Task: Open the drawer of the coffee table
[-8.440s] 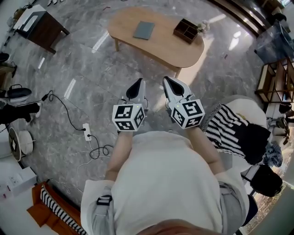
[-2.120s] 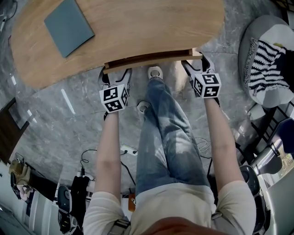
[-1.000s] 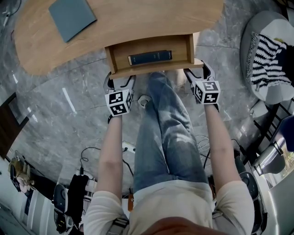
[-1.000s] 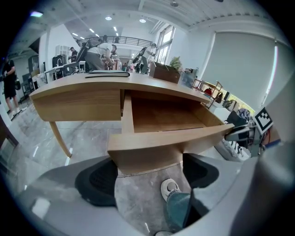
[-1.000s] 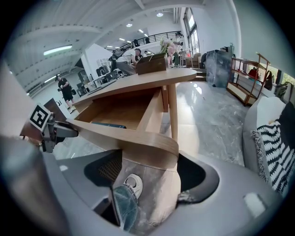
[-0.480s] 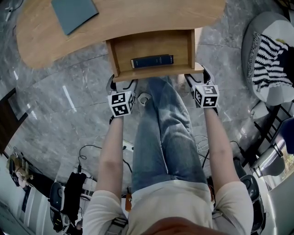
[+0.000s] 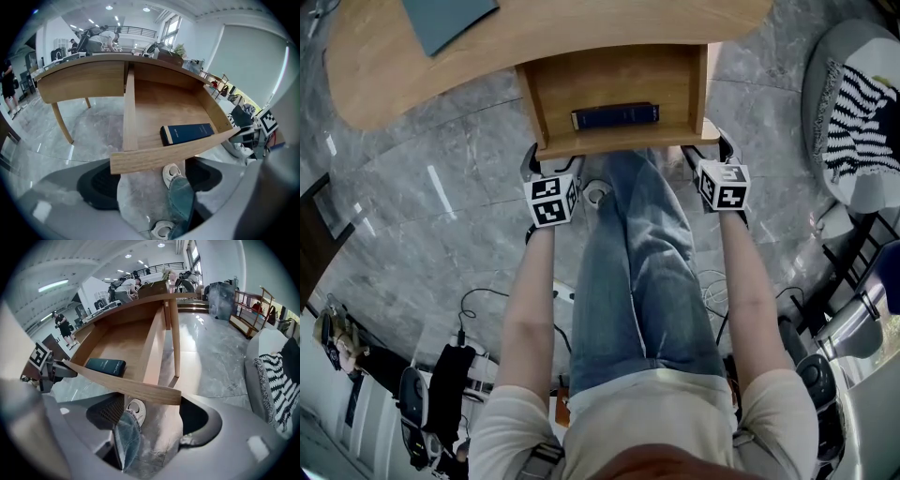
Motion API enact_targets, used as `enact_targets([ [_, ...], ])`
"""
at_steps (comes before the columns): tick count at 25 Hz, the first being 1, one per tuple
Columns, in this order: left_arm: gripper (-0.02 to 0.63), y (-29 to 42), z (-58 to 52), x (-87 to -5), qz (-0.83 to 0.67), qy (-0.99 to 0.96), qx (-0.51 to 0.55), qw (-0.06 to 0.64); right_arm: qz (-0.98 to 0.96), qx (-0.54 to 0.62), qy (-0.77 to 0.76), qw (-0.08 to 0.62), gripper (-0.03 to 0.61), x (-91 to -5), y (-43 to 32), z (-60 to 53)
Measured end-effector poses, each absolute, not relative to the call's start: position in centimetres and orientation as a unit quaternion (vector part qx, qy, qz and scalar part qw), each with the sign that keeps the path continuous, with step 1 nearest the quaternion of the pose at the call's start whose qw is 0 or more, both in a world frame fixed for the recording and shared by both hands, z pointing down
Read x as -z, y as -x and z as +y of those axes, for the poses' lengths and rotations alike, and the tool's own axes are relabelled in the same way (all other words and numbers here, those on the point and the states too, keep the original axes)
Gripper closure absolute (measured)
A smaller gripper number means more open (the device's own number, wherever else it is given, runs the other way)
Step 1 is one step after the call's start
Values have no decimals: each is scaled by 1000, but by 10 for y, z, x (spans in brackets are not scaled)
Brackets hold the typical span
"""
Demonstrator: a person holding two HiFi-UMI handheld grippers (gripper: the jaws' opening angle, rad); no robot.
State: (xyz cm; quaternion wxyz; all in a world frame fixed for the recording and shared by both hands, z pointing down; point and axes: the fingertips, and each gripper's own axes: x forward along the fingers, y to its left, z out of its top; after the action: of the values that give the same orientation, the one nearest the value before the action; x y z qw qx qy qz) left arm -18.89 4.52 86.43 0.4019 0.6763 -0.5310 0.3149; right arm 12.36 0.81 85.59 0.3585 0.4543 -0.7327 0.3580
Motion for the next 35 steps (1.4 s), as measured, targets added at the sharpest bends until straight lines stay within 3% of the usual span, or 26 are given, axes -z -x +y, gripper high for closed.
enact_targets([
  [18,170,190,45,-860,-523,-676,-329,401,-712,-345,-480,378,214,-852,-127,11],
  [31,170,184,44,-790,-531,-685,-305,394,-724,-324,-483,371,342,-785,-116,17],
  [35,249,183,44,-754,-540,-687,-294,386,-724,-326,-497,351,396,-751,-106,20],
])
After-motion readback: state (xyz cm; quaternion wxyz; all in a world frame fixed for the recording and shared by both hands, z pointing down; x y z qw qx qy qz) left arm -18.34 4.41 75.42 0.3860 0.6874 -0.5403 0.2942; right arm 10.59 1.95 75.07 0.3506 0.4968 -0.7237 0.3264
